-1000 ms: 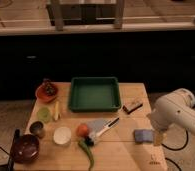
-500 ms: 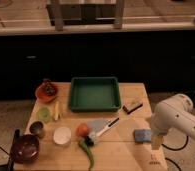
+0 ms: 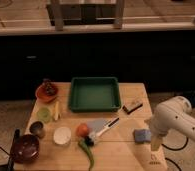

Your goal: Wipe tray with sponge

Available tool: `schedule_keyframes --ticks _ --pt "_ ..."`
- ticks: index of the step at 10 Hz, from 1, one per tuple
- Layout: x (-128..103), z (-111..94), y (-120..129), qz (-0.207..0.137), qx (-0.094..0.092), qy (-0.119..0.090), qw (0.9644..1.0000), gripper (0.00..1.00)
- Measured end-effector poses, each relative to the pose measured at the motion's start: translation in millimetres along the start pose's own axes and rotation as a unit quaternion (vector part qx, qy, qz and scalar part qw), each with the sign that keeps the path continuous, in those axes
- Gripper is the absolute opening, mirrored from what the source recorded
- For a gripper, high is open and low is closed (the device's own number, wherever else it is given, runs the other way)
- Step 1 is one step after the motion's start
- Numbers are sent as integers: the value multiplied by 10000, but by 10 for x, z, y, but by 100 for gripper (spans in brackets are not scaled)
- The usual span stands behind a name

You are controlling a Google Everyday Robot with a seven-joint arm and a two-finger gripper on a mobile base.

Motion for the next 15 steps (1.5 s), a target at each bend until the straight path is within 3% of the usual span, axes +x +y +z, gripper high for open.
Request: schedule_keyframes --ticks 8,15 --pt "12 297 38 -76 -135 -175 9997 80" --pt "42 443 51 81 -233 -387 9989 80"
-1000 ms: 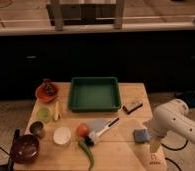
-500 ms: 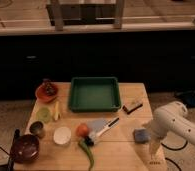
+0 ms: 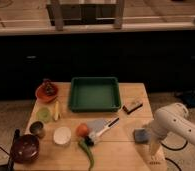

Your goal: Wipe tray with sponge

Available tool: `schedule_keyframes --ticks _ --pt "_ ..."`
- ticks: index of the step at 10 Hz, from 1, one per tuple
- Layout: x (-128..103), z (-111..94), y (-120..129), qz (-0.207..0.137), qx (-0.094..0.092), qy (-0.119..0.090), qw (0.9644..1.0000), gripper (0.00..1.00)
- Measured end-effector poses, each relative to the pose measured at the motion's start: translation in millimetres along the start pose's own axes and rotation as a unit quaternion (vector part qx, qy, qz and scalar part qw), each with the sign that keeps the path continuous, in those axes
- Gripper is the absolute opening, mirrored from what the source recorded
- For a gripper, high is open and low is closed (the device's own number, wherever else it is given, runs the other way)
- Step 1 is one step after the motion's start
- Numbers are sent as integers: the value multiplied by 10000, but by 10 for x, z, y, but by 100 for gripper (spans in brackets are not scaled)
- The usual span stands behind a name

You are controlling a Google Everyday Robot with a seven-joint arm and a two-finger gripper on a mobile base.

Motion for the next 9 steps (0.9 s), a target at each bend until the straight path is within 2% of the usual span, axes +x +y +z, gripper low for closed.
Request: schedule_keyframes --ticks 9 --pt "63 97 -5 173 -98 -146 9997 80"
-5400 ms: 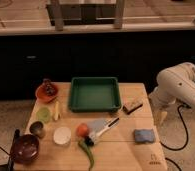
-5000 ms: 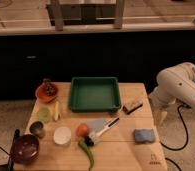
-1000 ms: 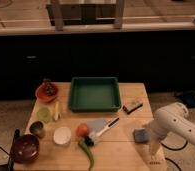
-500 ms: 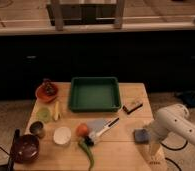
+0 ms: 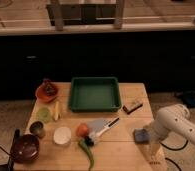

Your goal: Wipe tray with sponge

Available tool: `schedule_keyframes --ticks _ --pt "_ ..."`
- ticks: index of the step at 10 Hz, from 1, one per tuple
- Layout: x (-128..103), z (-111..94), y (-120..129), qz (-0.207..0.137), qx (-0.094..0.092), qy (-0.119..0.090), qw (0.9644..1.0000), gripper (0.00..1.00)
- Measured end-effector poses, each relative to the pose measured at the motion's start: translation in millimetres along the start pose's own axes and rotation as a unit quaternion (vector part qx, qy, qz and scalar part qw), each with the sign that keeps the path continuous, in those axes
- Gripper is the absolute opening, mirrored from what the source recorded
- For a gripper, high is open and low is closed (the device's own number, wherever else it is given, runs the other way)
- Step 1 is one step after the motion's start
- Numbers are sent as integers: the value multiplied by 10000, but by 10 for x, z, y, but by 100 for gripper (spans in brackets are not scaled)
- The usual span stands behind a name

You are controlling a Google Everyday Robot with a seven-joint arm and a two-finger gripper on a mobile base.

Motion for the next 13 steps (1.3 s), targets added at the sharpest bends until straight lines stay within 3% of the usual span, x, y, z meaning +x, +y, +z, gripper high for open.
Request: schedule_keyframes --ticks 11,13 --pt "60 59 -5 86 -108 -82 9999 80" --pt "77 63 -1 90 -125 -92 9998 72"
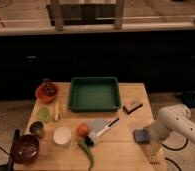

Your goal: Wipe tray with sponge

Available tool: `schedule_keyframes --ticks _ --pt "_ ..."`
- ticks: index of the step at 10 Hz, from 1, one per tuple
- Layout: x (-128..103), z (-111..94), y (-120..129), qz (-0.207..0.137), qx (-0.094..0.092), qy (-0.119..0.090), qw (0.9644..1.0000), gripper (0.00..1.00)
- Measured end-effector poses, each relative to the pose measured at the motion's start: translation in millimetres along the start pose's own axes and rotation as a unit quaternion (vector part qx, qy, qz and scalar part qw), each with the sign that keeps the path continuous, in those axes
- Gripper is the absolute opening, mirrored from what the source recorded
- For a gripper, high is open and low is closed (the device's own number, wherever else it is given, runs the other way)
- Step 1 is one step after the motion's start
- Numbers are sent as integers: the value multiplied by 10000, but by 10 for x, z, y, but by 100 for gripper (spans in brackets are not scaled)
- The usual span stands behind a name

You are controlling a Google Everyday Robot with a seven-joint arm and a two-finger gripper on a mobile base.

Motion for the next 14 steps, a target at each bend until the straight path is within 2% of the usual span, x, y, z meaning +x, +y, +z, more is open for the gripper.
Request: schedule_keyframes --ticks 3,4,5,8,9,12,13,14 --pt "21 16 9 17 -29 -13 10000 80" --pt "32 21 10 23 -40 -19 10000 79" --pt "36 19 17 18 -39 -25 10000 74" --pt "82 3 50 44 -30 -40 10000 43" --pt "82 14 56 42 -48 -49 10000 36" --pt "84 3 67 33 -54 -44 10000 32" --pt "78 -41 62 33 -35 -33 10000 26" --pt "51 -158 43 28 -6 -11 10000 16"
